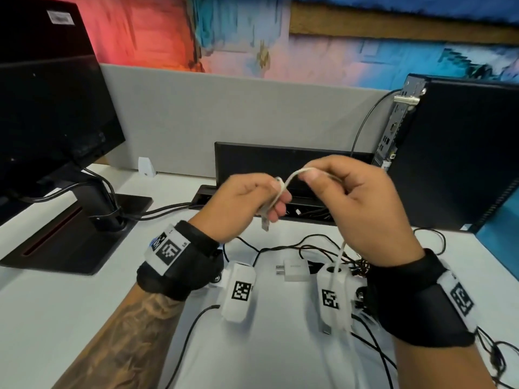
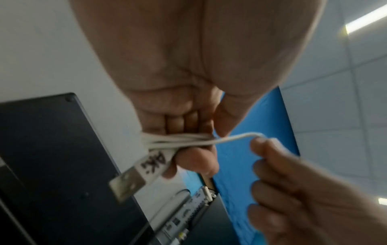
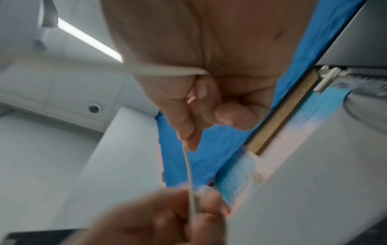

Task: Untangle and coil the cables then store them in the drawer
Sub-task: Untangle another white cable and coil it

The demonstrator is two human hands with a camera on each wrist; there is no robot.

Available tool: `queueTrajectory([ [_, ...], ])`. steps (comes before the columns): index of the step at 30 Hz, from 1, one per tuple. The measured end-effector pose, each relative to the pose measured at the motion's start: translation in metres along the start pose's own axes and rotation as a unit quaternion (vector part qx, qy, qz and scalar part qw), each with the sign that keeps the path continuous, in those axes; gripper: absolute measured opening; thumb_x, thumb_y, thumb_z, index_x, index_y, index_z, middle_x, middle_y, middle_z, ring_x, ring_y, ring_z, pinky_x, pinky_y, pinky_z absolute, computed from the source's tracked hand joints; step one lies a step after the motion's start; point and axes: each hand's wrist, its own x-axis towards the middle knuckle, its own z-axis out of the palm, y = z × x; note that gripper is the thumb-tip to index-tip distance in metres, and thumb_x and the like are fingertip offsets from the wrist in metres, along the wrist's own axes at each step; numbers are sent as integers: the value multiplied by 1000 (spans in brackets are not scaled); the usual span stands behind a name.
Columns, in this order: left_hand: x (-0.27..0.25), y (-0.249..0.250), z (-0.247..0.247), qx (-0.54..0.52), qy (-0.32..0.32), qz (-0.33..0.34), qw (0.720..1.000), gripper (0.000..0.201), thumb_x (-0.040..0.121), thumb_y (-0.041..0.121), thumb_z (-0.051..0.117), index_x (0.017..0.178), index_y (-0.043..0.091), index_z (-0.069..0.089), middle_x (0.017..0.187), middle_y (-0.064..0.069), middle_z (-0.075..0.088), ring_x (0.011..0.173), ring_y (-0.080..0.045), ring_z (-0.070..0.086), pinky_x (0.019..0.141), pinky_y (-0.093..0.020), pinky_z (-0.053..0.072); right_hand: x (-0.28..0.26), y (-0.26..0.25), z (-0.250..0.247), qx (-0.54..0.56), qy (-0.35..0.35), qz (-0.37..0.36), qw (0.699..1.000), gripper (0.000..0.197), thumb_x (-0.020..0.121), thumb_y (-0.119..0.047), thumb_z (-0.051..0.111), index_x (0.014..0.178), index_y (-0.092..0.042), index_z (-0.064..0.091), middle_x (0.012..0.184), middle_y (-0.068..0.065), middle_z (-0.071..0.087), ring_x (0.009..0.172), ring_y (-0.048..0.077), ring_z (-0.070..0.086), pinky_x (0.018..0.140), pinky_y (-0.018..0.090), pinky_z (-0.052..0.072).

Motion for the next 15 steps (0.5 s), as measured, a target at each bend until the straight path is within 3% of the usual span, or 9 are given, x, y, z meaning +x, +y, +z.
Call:
queueTrajectory([
  [3,-1,5,6,-91,-90,-42,991,30,98,13,41,92,-2,65,70,-7,54,61,-16,46,73,-38,51,2,30,6,-38,50,30,998,14,101,-23,61,101,-25,75,86,-11,71,81,7,65,73,21,51],
  [5,0,4,6,-202,-109,-61,971,26,93,13,40,88,3,64,69,-3,47,59,-15,39,71,-31,50,0,47,17,-55,31,52,997,17,103,-29,58,107,-27,75,92,-10,73,87,8,66,79,34,55],
  [7,2,1,2,-316,-104,-72,940,26,97,14,39,90,6,62,72,-2,43,61,-13,38,72,-30,50,-4,52,31,-51,-21,60,997,22,105,-31,54,115,-32,73,100,-14,74,95,5,67,86,36,56],
  [9,6,-2,-3,-430,-70,-76,897,26,102,15,38,97,6,61,77,-2,48,64,-11,45,78,-31,53,-8,50,43,-45,-90,61,993,22,105,-31,51,115,-35,71,89,-20,71,83,-1,65,77,30,55],
  [11,10,-4,-8,-504,6,-73,860,26,103,15,41,101,3,64,81,-3,60,69,-10,59,85,-33,56,-11,44,53,-57,-144,68,986,19,105,-30,51,102,-31,70,68,-14,60,61,2,53,62,31,47],
  [13,13,-4,-11,-499,97,-60,859,23,102,13,45,103,2,65,85,-6,71,76,-12,70,85,-33,59,-12,37,58,-74,-182,69,978,22,105,-32,51,92,-24,68,63,-5,55,56,6,49,60,41,52],
  [15,13,-5,-11,-435,169,-33,884,20,102,11,47,105,2,65,90,-9,75,84,-17,73,84,-32,59,-12,31,59,-79,-212,71,971,32,105,-34,52,79,-17,61,63,2,56,54,11,50,63,48,54],
])
